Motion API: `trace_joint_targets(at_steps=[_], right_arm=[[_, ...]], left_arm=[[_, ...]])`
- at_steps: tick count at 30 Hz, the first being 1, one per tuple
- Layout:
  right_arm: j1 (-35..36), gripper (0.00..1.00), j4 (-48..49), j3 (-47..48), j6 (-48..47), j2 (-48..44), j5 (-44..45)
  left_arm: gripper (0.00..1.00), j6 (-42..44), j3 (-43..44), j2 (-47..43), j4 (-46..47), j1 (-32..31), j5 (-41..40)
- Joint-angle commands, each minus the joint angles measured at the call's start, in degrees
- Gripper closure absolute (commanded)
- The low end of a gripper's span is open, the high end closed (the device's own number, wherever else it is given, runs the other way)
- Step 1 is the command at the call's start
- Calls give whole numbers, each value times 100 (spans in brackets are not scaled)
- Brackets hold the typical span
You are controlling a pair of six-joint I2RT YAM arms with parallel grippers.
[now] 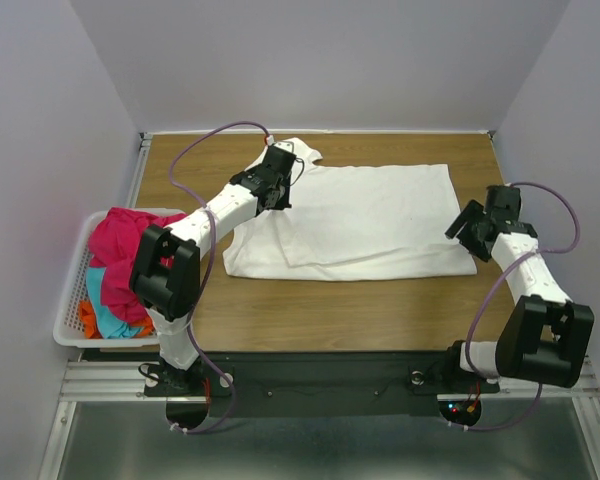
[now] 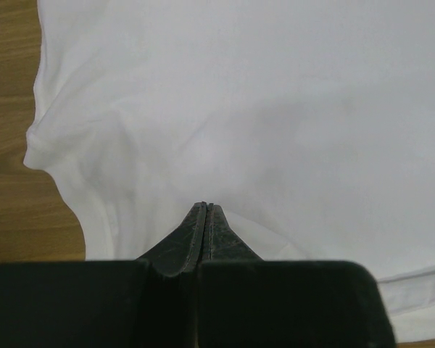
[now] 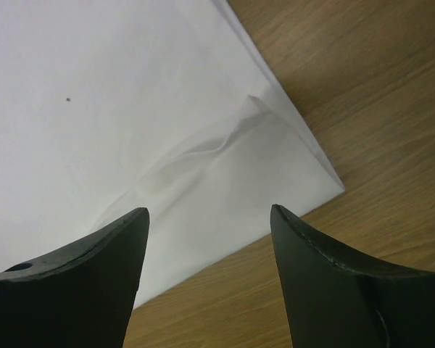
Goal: Fold and stack the t-shirts
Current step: Fold the tshirt
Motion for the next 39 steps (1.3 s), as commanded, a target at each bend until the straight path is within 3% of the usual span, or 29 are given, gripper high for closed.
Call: trace_joint_targets(at_steps=[1, 15, 22, 28, 32, 36, 39], right_arm=[[-32, 27, 159, 473, 271, 436, 701], [-32, 31, 150, 1071, 438, 1861, 1079], [-32, 41, 159, 1133, 456, 2169, 1140], [-32, 66, 159, 1229, 447, 2248, 1184], [-32, 88, 159, 1256, 456, 2213, 1228], [-32, 99, 159, 1300, 464, 2160, 1307], [-32, 99, 159, 1317, 482, 2125, 1351]], left_arm=[[100, 22, 181, -74, 47, -29, -146], [100, -153, -56, -83, 91, 33, -243], [100, -189, -65, 5, 109, 77, -252], [100, -180, -83, 40, 100, 130, -252], [100, -188, -100, 14, 65, 235, -261], [100, -241, -100, -30, 47, 340, -287], [100, -259, -118, -56, 39, 428, -270]])
